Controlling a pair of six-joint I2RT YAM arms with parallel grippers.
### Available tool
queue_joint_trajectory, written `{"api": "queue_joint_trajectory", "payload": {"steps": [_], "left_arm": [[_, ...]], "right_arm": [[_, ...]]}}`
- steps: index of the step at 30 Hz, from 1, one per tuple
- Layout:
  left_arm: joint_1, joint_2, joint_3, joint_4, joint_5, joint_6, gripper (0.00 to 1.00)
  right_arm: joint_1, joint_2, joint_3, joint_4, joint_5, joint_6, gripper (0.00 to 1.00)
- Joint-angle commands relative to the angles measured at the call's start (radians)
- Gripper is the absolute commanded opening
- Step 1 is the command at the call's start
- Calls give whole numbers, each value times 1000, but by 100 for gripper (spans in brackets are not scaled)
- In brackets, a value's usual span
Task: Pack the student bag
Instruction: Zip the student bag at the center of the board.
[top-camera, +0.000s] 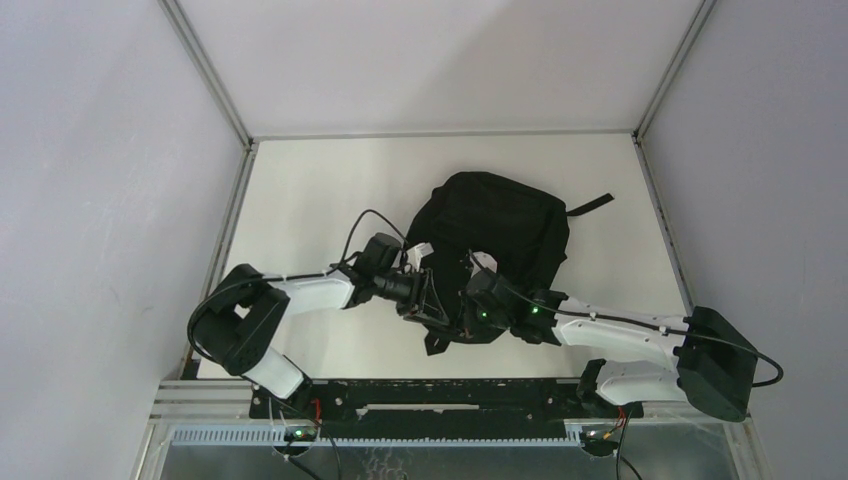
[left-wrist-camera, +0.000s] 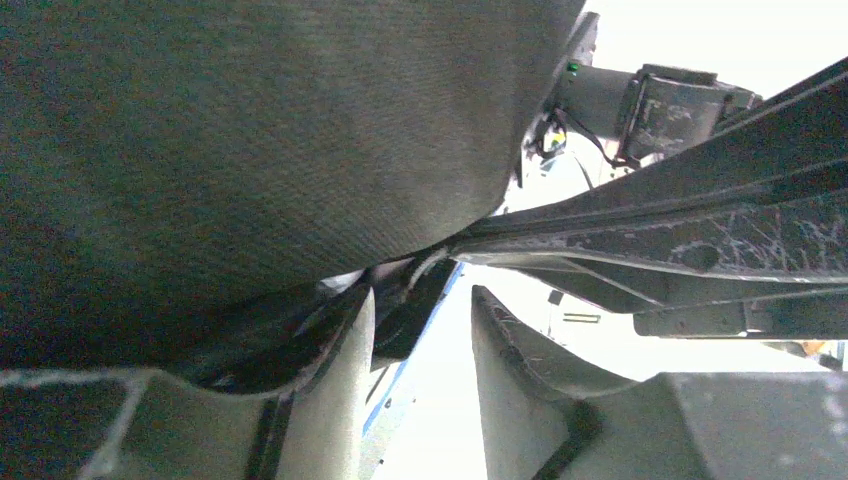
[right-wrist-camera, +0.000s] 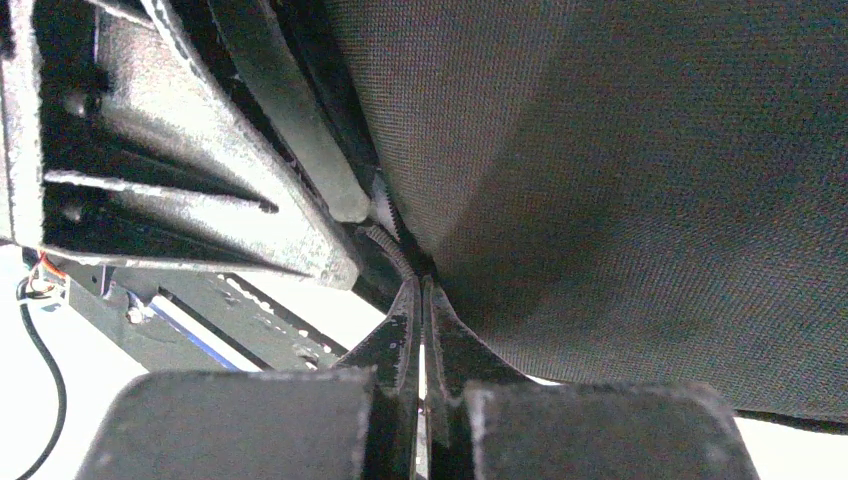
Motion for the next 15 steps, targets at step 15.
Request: {"api": "queue_joint_trajectory", "payload": {"steps": [15], "left_arm": [[-27,10,-5,228,86,-136,47]], "right_arm": [[-17,-59,-2,33,22,11,0]]}}
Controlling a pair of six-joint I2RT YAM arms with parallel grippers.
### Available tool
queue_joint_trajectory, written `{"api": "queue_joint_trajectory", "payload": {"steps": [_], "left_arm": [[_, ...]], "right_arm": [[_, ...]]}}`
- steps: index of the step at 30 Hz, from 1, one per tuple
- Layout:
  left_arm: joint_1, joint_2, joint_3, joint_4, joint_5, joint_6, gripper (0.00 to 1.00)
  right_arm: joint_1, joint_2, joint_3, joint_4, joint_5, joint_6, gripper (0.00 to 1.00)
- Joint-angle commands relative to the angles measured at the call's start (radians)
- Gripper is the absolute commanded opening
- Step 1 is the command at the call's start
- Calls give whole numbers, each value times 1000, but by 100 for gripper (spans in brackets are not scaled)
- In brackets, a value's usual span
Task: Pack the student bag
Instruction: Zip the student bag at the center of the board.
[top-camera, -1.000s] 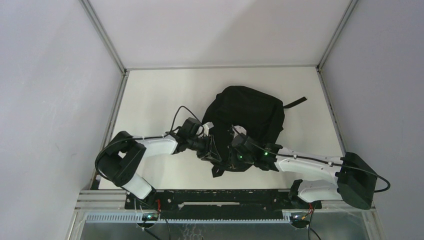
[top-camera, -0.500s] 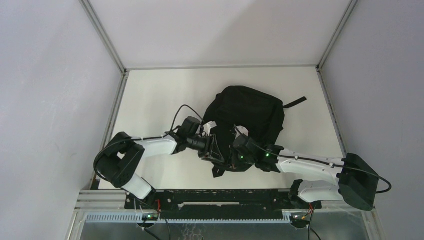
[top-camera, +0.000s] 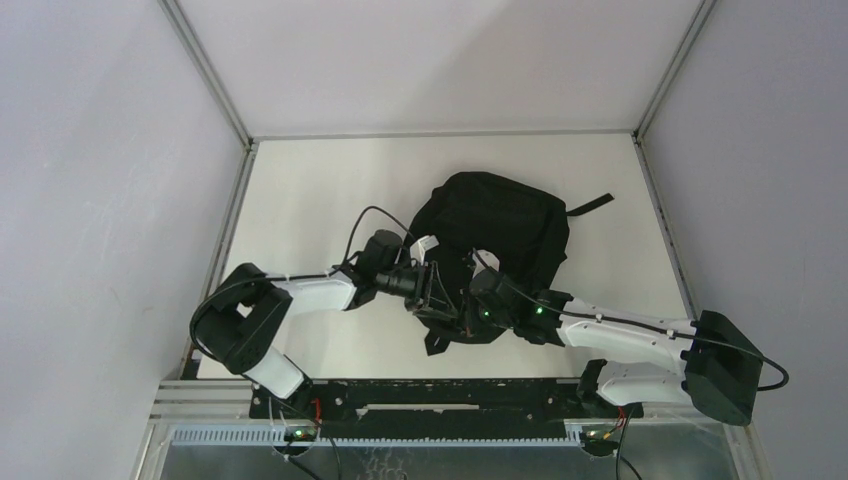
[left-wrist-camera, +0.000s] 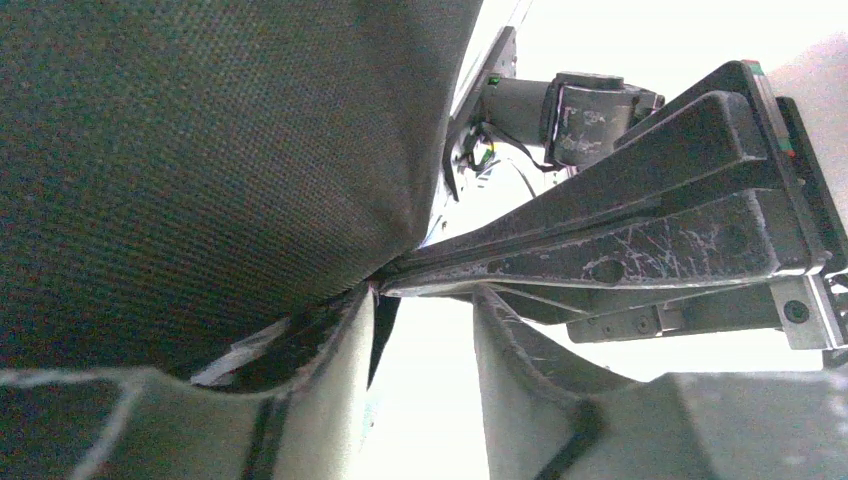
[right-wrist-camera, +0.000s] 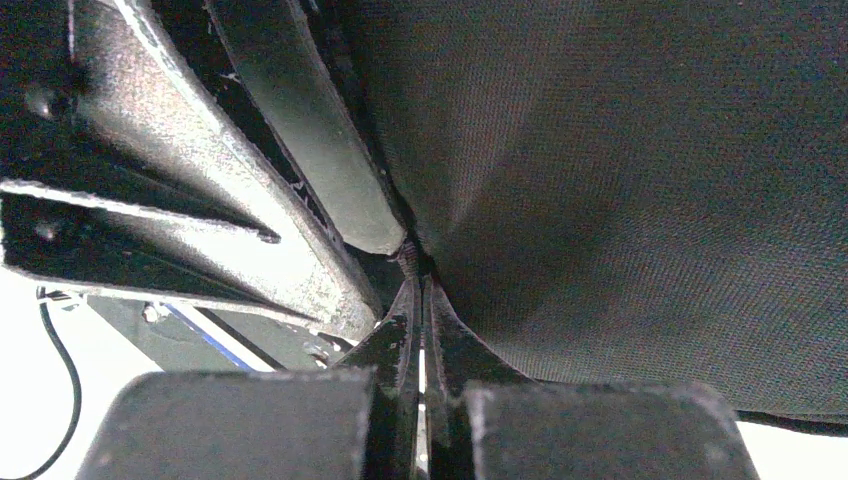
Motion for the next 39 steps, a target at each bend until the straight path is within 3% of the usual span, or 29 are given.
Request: {"api": "queue_joint_trajectory", "payload": {"steps": [1,6,13,22,33,35,38,39], "left_arm": [[-7,-3,2,6,3,4,50],[-7,-39,30,-144,-96,85,54],[-5,-96,21,-175,-215,99,56],[-22,-37,17,-97,-114,68,53],[-45,-7,16,-24,-107,9,33],[-45,-6,17,-15,-109,3,25],[-46,-4,16,-12,-109,-2,2],[-45,-6,15,-12,-106,-2,0]], "right_arm": [[-6,-27,0,35,23,10,0],[-8,-30,0,35,23,8,0],[-9,-26,0,38,21,10,0],[-11,-19,0,47,12,9,0],[-22,-18,0,50,-1,6,0],[-22,-17,0,48,0,4,0],[-23,-23,0,45,-2,6,0],[-23,-29,0,42,-1,7,0]]}}
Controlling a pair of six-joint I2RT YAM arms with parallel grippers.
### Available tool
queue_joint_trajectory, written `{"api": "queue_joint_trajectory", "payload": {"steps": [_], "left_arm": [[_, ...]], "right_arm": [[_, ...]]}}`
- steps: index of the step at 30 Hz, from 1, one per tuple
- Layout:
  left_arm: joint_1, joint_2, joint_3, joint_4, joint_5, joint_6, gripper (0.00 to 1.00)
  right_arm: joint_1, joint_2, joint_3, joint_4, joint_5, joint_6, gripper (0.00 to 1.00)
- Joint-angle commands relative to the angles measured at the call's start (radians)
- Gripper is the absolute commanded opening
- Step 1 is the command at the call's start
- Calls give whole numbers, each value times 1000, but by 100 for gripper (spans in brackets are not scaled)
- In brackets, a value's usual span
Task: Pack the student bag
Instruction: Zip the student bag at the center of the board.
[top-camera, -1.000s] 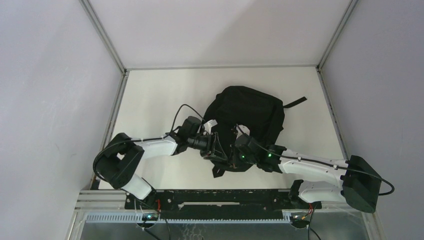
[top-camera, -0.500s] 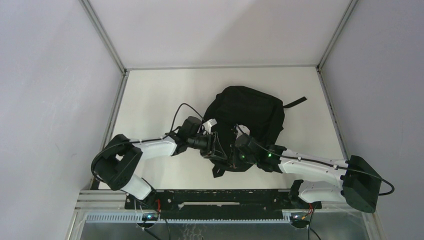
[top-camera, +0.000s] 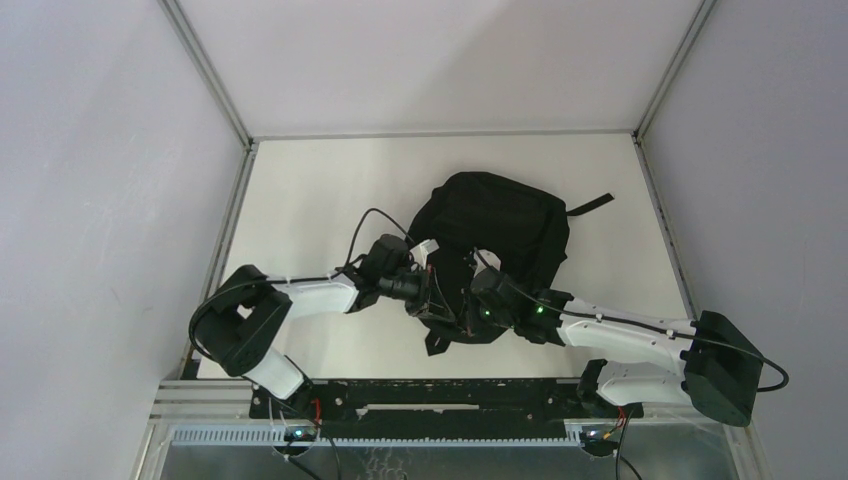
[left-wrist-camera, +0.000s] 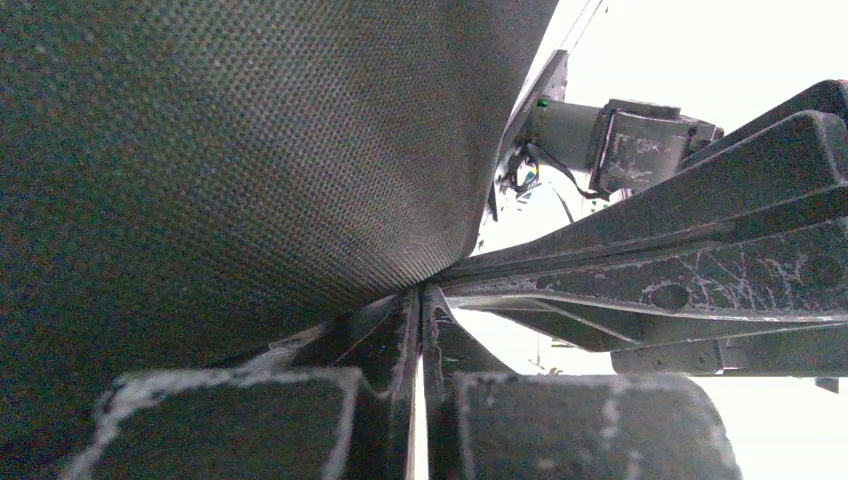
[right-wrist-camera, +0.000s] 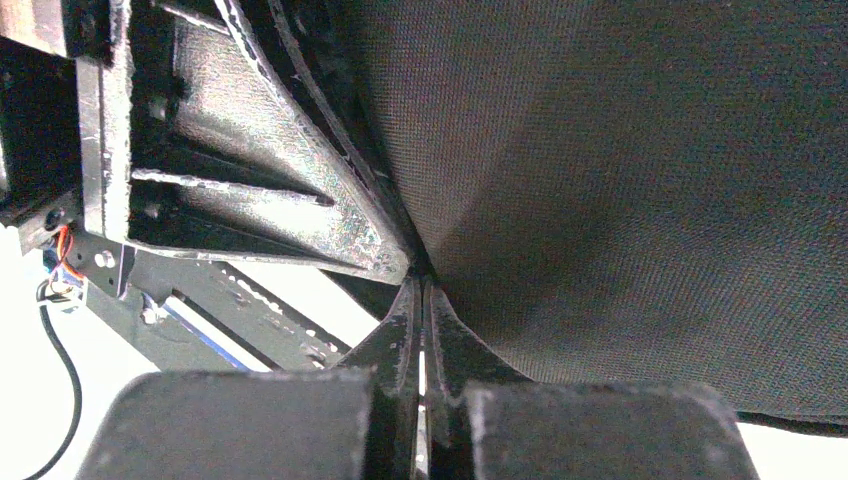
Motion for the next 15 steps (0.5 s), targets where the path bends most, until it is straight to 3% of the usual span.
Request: {"api": "queue_joint_trajectory", "payload": {"steps": [1,3,6,8,15], "left_arm": [[-6,-2,13,52,28,-10,0],[-6,-17,10,42,27,-7,0],[-1,-51,14,-1,12,17,0],[7,-80,24,-44,-10,40,0],[42,-185,49,-186,-67,126,0]], "right_arm": [[-10,-34,5,36,10,9,0],[-19,-49,5,20,18,22,4],[-35,-91,5,-12,37,34,38],[-42,-129,5,-55,75,46,51],[-128,-283,5,-321,243,286,60]]}}
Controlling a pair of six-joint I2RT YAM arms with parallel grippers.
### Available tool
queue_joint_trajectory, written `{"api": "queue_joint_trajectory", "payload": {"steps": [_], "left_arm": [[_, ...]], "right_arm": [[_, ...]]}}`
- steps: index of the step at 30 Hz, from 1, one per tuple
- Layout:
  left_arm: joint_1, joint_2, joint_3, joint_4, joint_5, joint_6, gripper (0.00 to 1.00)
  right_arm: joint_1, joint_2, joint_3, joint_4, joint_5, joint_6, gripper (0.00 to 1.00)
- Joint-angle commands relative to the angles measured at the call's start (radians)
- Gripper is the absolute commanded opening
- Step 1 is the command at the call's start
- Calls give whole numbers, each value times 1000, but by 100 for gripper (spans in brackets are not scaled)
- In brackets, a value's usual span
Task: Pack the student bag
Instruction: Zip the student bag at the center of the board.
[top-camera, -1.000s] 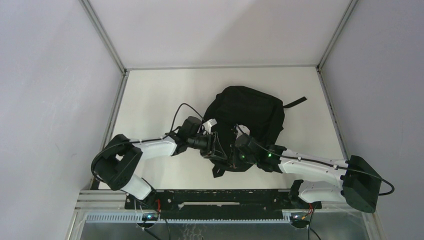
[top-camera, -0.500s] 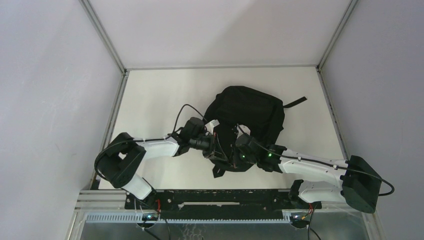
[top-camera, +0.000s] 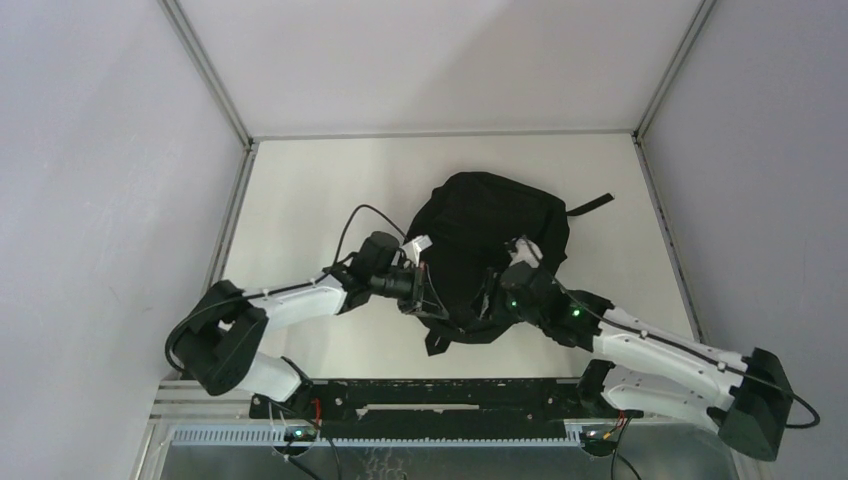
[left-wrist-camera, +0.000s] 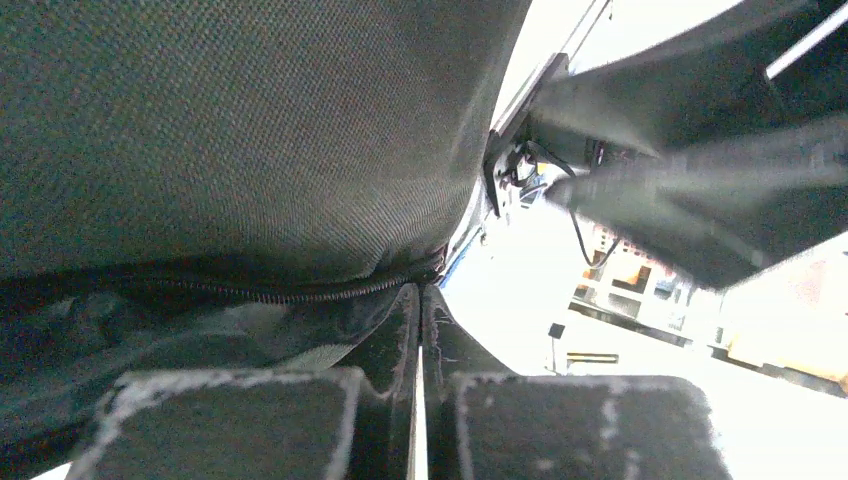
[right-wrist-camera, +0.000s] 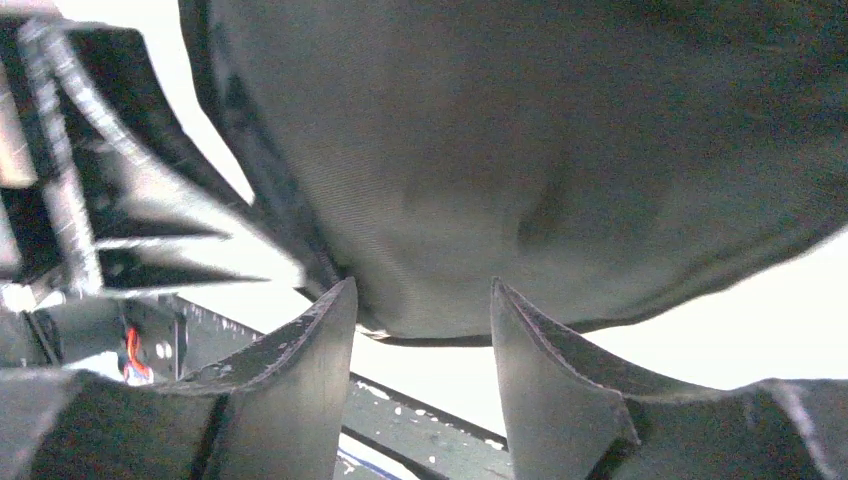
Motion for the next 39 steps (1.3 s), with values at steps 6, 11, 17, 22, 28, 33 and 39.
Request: {"api": "queue_joint_trajectory", "payload": {"steps": [6,11,17,22,28,33,39], "left_arm": [[22,-129,47,-139,2,134,0],[23,-136,34,-143,4,142,0],[23,-124,48,-141,-6,140,0],[26,-132,63,-168,-10,152,0],[114,-199,35,-220,-72,157,0],[173,-255,62,-279,-127,210,0],[202,-172,141,-241,-143,210,0]], "right_arm": [[-407,-189,-67,-253,-333,439,64],[-405,-262,-194,-156,-360,557,76],[-330,-154,-282,101,-401,590,75],[-325,-69,-277,170,-417,560,32],[-464,-188,-276,-9,-370,422,0],[-710,-219,-235,-164,-430,94,0],[-909,-156,-151,-212,-507,-64,0]]}}
